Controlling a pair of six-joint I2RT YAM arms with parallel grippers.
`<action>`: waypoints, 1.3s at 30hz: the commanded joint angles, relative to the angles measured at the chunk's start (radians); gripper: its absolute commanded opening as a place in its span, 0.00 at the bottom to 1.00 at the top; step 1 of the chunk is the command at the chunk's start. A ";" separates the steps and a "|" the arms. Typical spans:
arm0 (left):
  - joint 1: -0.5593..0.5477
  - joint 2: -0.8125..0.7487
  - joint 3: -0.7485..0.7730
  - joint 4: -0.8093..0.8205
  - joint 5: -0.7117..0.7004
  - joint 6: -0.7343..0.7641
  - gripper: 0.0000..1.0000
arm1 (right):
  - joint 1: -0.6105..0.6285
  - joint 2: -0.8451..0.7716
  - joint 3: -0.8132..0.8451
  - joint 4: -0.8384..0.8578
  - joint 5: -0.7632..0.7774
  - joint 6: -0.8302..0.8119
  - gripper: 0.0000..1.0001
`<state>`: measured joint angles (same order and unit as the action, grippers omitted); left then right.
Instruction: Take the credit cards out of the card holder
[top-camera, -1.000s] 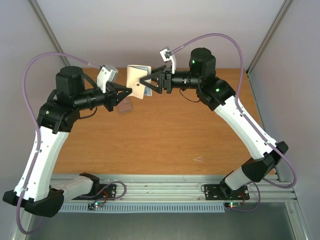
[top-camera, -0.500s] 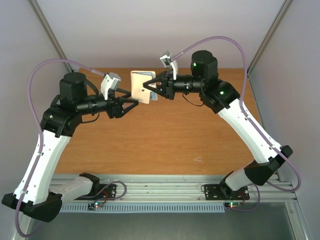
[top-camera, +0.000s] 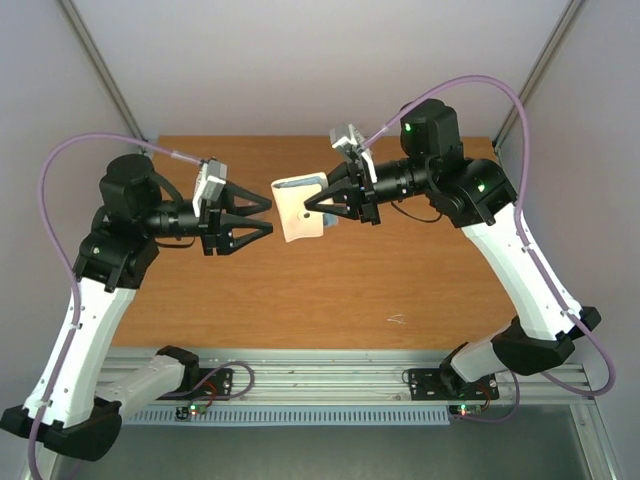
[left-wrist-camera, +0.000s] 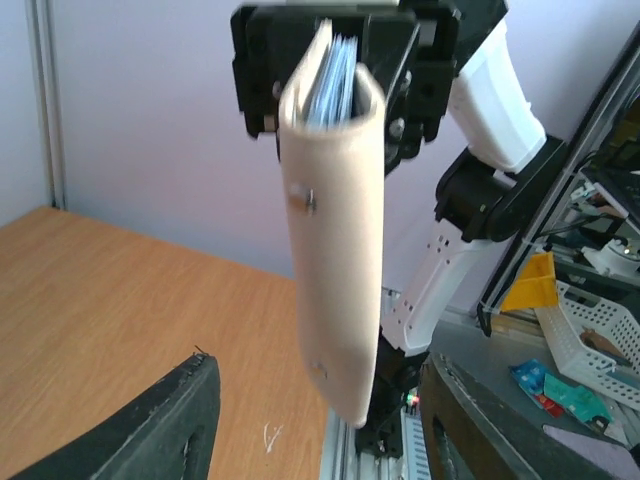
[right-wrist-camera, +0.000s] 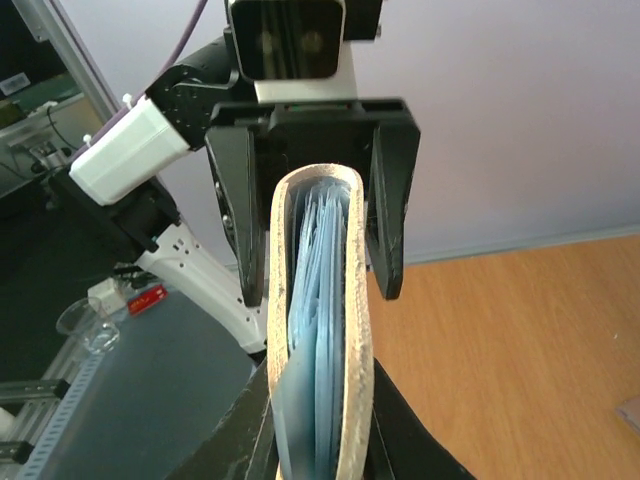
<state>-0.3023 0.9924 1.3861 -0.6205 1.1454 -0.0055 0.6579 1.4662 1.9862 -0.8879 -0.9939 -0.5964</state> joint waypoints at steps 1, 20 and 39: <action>0.002 -0.014 -0.068 0.394 0.064 -0.208 0.58 | 0.017 0.015 0.025 -0.043 -0.012 -0.044 0.01; -0.077 0.017 -0.110 0.415 -0.018 -0.354 0.00 | 0.031 0.055 0.067 -0.008 0.124 -0.026 0.01; -0.077 0.018 -0.038 -0.003 -0.763 -0.366 0.00 | 0.327 0.067 -0.118 0.181 1.109 -0.051 0.47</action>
<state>-0.3767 1.0096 1.3075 -0.6525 0.4088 -0.3431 0.9844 1.4883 1.8584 -0.7723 0.0341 -0.6426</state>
